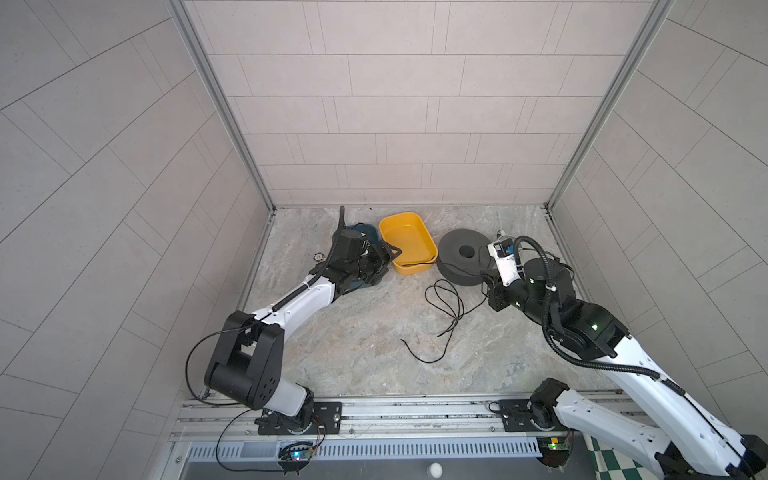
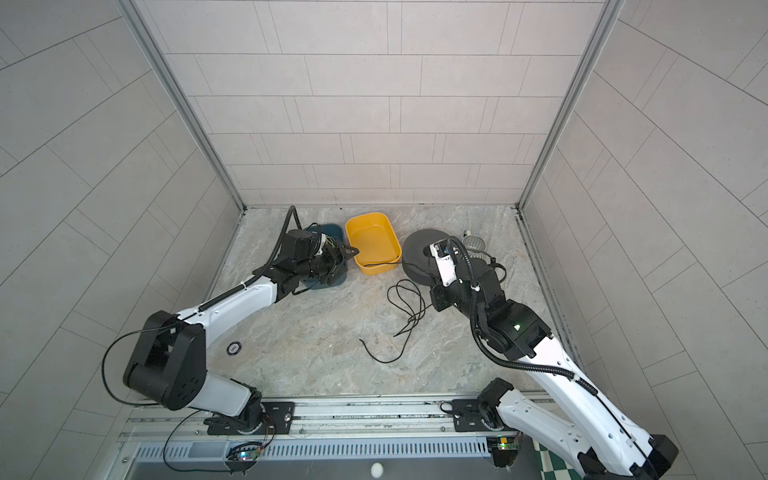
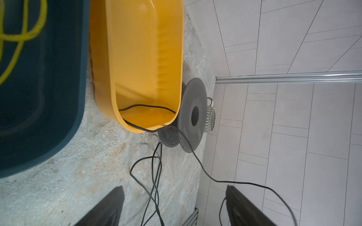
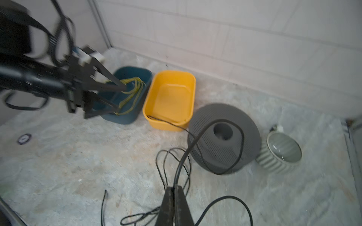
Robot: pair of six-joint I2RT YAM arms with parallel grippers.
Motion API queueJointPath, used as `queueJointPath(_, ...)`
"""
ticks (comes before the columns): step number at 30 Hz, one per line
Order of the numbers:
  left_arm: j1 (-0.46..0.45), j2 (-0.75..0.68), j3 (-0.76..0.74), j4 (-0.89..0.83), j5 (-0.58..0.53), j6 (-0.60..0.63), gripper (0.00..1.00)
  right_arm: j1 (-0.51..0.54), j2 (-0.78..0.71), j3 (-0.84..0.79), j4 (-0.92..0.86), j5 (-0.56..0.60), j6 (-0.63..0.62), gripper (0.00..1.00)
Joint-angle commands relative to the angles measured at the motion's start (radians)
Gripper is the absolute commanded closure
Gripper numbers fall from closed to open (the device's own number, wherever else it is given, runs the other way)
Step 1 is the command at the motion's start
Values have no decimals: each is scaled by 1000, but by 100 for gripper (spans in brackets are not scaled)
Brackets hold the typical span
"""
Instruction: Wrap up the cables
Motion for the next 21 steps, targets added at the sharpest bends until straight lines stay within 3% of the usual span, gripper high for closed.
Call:
queueJointPath(1, 11, -27, 63, -104, -22, 110, 13, -61, 10, -50, -115, 54, 124, 100)
queueJointPath(5, 27, -34, 90, -158, -16, 157, 13, -139, 91, -77, -149, -26, 158, 98)
queueJointPath(7, 39, -41, 92, -177, -11, 173, 13, -149, 134, -69, -163, -38, 162, 86)
queueJointPath(12, 81, -77, 89, -239, -7, 235, 13, -140, 228, 18, -196, -87, 87, 40)
queueJointPath(16, 117, -102, 76, -262, 9, 259, 13, -110, 306, 120, -198, -99, 31, 18)
queueJointPath(21, 145, -128, 51, -277, 30, 277, 13, -94, 436, 201, -108, -185, -33, 17)
